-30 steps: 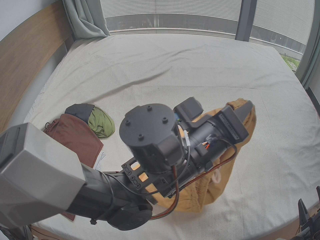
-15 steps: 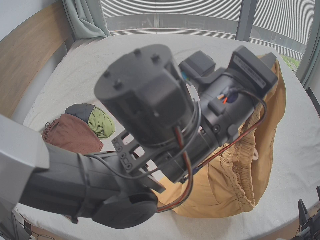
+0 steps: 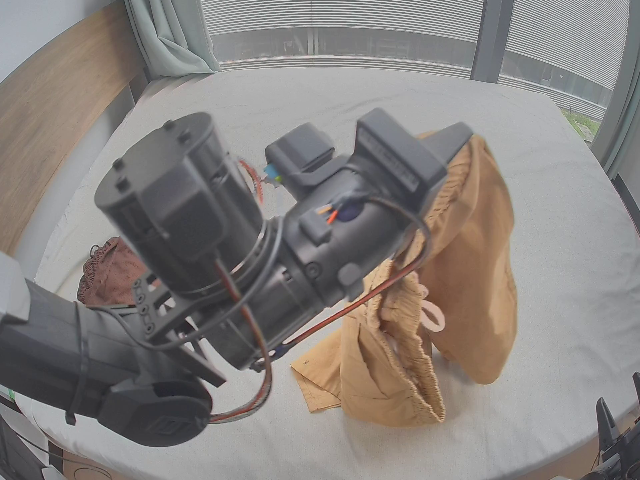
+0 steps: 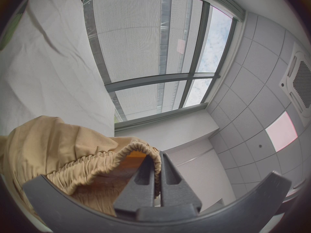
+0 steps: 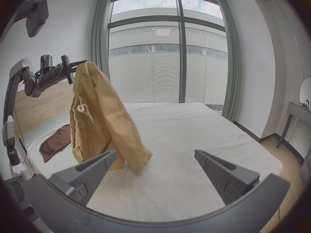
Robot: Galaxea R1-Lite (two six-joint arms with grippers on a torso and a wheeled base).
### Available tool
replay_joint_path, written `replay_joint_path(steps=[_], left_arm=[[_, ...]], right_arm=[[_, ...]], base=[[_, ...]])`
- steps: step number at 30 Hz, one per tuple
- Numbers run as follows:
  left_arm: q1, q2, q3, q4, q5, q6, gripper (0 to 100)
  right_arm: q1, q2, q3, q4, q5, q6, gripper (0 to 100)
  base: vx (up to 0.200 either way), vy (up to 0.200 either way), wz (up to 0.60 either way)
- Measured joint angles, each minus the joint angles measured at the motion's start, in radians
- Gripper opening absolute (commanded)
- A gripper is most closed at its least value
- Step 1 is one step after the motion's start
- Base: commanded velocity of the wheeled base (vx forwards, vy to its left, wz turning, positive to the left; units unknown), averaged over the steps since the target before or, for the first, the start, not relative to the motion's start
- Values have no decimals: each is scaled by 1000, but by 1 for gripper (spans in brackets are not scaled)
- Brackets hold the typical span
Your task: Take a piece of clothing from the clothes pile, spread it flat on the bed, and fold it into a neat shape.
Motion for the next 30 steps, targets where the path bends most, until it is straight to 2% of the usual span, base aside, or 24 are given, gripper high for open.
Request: replay_joint_path(steps=[6, 10, 20, 24, 30], left_arm=[[73, -71, 172, -12, -93, 45, 0], [158, -103, 291, -97, -153, 88, 0], [323, -83, 495, -323, -191, 178, 0], [383, -61, 554, -343, -224, 190, 0], [431, -45, 587, -346, -227, 191, 0]], right_arm=[[0, 0, 0, 0, 0, 0, 100], [0, 0, 0, 0, 0, 0, 100], [0, 0, 0, 0, 0, 0, 100], [-1, 0, 0, 0, 0, 0, 100], [-2, 0, 0, 0, 0, -1, 100]], base=[[0, 0, 0], [0, 0, 0], [0, 0, 0], [0, 0, 0], [0, 0, 0]])
